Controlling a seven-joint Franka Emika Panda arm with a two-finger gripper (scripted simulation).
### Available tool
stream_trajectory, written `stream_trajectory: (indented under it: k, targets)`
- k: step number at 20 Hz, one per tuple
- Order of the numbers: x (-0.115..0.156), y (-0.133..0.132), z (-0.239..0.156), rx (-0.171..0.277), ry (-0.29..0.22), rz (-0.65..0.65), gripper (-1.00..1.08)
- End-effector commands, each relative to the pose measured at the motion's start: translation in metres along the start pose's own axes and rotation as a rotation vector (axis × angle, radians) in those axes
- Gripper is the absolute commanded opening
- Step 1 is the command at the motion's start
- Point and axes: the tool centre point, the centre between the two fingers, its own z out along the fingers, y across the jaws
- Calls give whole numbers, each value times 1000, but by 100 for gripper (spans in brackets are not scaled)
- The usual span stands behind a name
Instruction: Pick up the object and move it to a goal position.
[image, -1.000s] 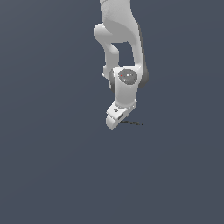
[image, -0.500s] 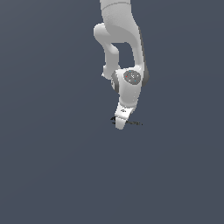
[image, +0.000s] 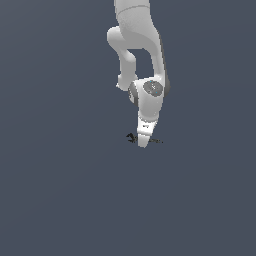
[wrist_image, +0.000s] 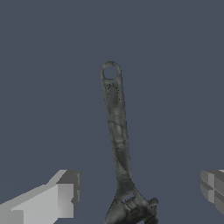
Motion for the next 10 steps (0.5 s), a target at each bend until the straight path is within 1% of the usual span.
stream_trajectory:
  k: [1, 6, 10]
  targets:
    - [1, -1, 1, -1, 1, -18, 100]
    - [1, -1, 2, 0, 1, -16, 100]
    - [1, -2, 11, 0, 1, -18, 100]
